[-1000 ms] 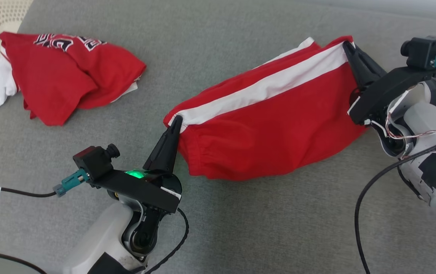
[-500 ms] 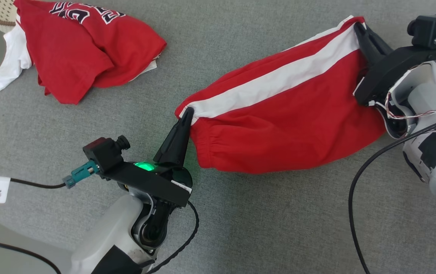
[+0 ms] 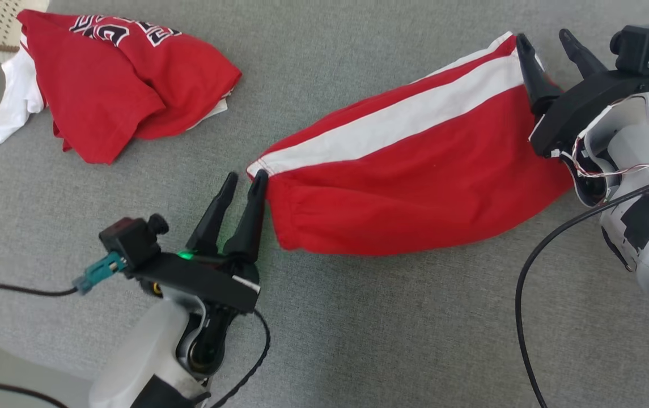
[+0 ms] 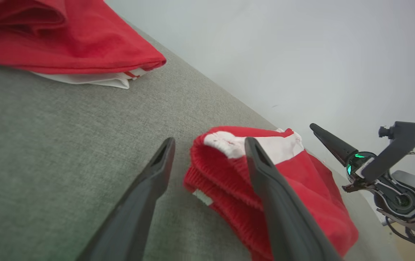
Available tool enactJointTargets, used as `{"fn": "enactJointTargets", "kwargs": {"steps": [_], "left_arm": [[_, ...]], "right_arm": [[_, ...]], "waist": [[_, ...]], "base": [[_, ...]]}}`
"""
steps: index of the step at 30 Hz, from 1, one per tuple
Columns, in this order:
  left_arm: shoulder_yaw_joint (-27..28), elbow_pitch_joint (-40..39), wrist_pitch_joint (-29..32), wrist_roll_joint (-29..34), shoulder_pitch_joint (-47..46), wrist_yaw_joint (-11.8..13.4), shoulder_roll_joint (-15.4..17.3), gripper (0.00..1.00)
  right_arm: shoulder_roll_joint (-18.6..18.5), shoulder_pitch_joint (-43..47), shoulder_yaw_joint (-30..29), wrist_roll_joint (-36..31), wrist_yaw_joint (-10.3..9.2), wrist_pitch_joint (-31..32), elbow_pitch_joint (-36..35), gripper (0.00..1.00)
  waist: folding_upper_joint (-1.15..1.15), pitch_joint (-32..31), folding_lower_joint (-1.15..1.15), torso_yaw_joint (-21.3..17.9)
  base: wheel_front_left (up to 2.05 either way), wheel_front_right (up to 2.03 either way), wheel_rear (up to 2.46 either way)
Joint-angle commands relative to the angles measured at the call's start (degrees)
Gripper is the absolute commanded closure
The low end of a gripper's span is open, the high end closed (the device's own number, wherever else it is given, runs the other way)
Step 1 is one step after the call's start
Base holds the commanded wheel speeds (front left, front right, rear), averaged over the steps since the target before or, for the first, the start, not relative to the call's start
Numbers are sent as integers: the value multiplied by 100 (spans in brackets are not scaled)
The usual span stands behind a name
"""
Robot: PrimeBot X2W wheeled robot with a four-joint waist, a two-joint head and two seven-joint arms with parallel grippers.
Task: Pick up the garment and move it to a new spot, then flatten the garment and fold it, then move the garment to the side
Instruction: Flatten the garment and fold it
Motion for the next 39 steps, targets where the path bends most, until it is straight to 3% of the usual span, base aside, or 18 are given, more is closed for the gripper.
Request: {"fn": "enactJointTargets", "kwargs": {"steps": [1, 14, 26, 32, 39], "left_arm": [[110, 45, -5, 159, 160, -1, 13, 0], [1343, -94, -6, 1781, 1206, -1, -98, 0], [2241, -455, -6, 3196, 2029, -1, -313, 0], [2425, -469, -6, 3502, 2173, -1, -339, 0], [2530, -472, -6, 3430, 2195, -1, -349, 0]], "right_arm": [[10, 104, -44, -18, -4, -41, 10, 0], [-232, 1409, -1401, -878, -4, -50, -488, 0], [-59, 2389, -2381, -1662, -4, -51, -642, 0], [51, 2234, -2523, -1757, -4, -51, -300, 0], [76, 1960, -2570, -1779, -4, -51, 79, 0]], "waist": [[-1, -144, 0, -65], [-1, -792, 0, -215], [-1, -1019, 0, -27], [-1, -931, 0, 179], [-1, -797, 0, 348]], "base": [[0, 0, 0], [0, 0, 0], [0, 0, 0], [0, 0, 0], [0, 0, 0]]}}
